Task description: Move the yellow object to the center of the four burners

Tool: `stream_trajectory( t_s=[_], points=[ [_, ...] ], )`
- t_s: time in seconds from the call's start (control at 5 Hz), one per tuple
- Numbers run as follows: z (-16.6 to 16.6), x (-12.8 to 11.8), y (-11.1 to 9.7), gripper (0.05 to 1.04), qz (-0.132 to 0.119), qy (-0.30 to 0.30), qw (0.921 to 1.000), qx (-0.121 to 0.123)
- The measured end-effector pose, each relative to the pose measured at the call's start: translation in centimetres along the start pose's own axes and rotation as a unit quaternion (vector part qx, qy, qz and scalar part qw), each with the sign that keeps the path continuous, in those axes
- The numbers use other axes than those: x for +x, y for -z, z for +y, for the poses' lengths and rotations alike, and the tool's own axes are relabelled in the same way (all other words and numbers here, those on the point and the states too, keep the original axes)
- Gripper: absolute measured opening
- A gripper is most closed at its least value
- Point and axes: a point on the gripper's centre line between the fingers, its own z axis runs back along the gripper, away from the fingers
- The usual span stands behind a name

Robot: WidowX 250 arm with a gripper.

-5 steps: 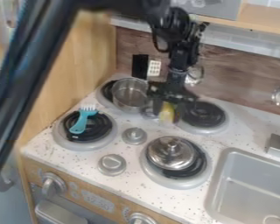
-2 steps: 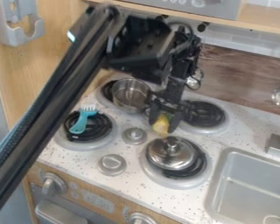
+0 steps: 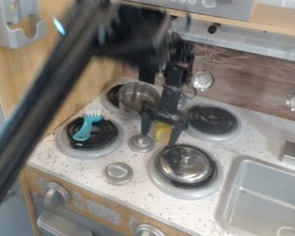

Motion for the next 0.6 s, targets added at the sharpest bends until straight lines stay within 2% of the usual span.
stream_trajectory(
  t_s=[0.2,0.4,0.6],
  points=[
    [0.3,-1.3,-2.4,1.003,-0.031,0.000,0.9995,-0.004],
    [0.4,-3.8,-5.8,0.998,-0.077,0.005,0.9968,-0.021],
    [0.4,-5.9,-8.1,0.999,-0.106,0.010,0.9933,-0.044]
  ],
)
